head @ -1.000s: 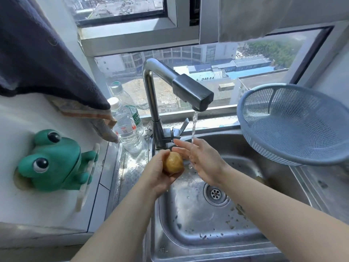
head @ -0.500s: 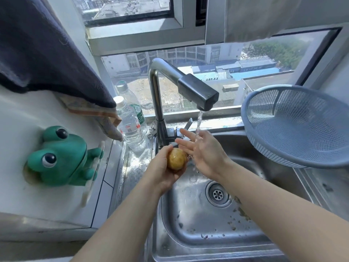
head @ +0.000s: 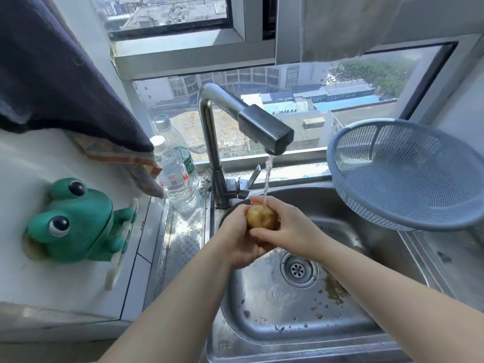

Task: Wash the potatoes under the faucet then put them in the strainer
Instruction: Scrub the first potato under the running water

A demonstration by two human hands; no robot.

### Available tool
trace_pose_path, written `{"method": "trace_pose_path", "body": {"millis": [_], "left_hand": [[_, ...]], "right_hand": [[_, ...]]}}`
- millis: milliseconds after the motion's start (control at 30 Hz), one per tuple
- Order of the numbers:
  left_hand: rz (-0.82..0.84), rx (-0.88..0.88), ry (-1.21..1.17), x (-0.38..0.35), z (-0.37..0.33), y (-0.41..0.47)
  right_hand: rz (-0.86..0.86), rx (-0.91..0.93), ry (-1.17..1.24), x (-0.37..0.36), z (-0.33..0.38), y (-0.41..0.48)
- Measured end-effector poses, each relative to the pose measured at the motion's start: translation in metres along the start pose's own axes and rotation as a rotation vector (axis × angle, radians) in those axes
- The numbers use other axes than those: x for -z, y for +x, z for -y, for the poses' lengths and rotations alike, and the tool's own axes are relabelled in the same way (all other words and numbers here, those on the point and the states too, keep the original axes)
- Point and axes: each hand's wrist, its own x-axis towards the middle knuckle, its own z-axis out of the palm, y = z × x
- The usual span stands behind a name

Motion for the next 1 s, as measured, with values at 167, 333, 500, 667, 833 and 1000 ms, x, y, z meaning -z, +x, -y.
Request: {"method": "trace_pose_path", "body": {"millis": [167, 333, 500, 667, 833, 1000], "left_hand": [[0.022, 0.043, 0.088, 0.000, 0.000, 0.001], [-0.041, 0.016, 0.225, -0.009, 0.007, 0.007], [-0.179, -0.230, 0.122, -0.025, 0.014, 0.018], [-0.255, -0.370, 0.005, -0.020, 0.018, 0.027], [-0.230, -0.200, -0.085, -0.012, 0.002, 0.018], [-0.152, -0.139, -0.120, -0.003, -0.005, 0.017]], "right_hand": [[-0.086, 0.037, -0.034, -0.005, 0.004, 0.001], [-0.298, -0.070, 0.091, -0.007, 0.006, 0.007], [-0.424, -0.435, 0.648, -0.013, 0.007, 0.016], [-0.259, -0.623, 1.222, -0.011, 0.011, 0.012], [0.022, -0.391, 0.583, 0.002, 0.015, 0.003], [0.119, -0.299, 0.427, 0.011, 0.016, 0.007]]}}
